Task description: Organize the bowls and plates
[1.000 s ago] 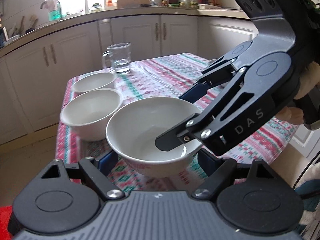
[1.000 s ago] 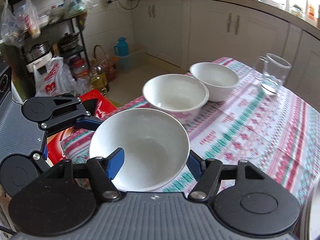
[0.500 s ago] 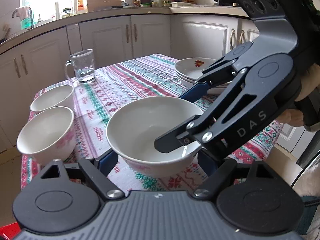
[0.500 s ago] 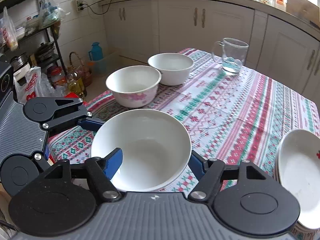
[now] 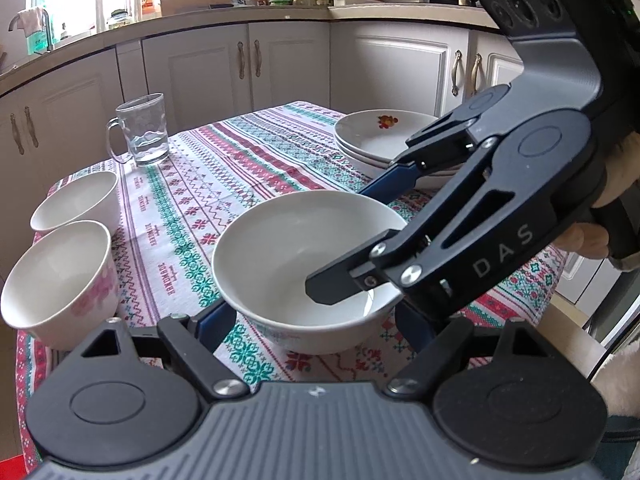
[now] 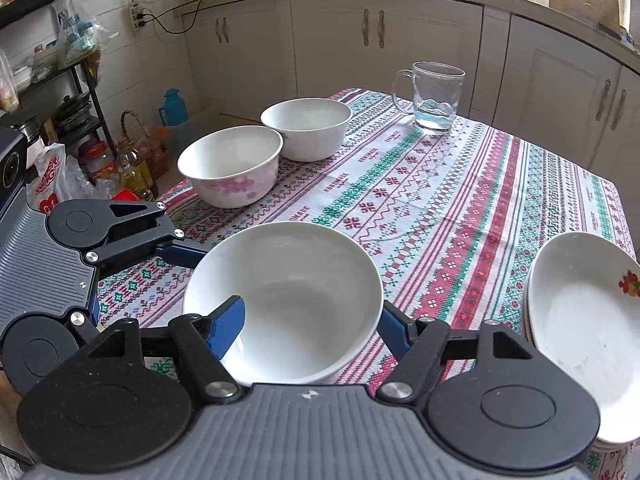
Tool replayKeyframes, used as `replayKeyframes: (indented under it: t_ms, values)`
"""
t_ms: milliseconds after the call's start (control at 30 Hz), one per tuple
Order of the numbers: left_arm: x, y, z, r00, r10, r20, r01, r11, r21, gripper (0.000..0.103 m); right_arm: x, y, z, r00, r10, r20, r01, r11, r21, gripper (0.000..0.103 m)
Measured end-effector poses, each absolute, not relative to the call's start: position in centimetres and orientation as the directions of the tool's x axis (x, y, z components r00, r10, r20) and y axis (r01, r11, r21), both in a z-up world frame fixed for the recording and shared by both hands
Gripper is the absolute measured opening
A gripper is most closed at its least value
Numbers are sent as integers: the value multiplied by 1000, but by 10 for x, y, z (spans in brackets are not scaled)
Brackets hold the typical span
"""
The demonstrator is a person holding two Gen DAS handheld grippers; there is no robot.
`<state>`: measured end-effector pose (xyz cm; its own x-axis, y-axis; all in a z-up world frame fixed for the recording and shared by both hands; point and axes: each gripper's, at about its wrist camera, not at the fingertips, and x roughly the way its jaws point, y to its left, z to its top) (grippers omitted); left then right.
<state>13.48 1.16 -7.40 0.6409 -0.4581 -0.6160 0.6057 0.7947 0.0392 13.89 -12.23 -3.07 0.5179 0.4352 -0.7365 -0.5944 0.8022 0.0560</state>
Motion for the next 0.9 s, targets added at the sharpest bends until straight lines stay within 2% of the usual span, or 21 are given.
replayKeyframes:
  t_ms: [267,367,433,900]
  values:
    - [135,9,-76,635,-452,-626,604,796,38,86,141,-125,-36,509,443,-738,-594,801,72,80]
    - [135,7,-76,639,-448,-625,602,797,46,86,141,-124,-36,500,458,-735,-598,796,89,88]
    - [133,8,-76,640,-451,-623,606,794,47,90,139,-123,-35,508,466,-724,-601,794,89,102]
    - [112,34,-69,656,-406,-637,554,831,40,92,134,-111,-23,528,448,-721,-619,785,35,103]
